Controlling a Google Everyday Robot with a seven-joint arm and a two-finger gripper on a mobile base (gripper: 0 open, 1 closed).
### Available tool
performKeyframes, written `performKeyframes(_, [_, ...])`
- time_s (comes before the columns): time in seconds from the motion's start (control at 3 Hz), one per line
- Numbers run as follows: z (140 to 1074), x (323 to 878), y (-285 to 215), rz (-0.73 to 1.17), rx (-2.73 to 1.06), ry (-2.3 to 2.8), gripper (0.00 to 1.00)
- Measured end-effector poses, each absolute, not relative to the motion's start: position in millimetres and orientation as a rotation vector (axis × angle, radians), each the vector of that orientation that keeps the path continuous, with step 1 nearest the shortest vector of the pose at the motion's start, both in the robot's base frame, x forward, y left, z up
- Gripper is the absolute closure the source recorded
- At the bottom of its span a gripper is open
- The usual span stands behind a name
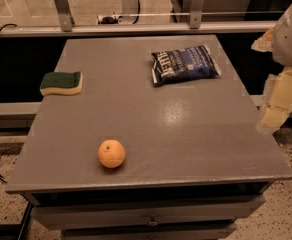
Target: Pick sponge
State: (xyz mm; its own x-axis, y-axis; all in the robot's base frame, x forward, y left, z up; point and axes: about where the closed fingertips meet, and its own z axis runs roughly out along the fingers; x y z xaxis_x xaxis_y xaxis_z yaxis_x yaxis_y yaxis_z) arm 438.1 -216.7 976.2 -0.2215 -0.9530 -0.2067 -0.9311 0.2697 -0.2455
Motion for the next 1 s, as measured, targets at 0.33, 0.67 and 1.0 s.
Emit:
performKeyframes(0.33, [976.2, 438.1, -216.6, -0.099, -1.725, 2.232, 0.00])
performKeyframes(0.67, [970.1, 455.4, -199.0, -0.062, -1.725, 2.196, 0.00])
performKeyframes(1.0, [948.8, 509.8, -132.8, 0.058, -1.750, 2.079, 0.00])
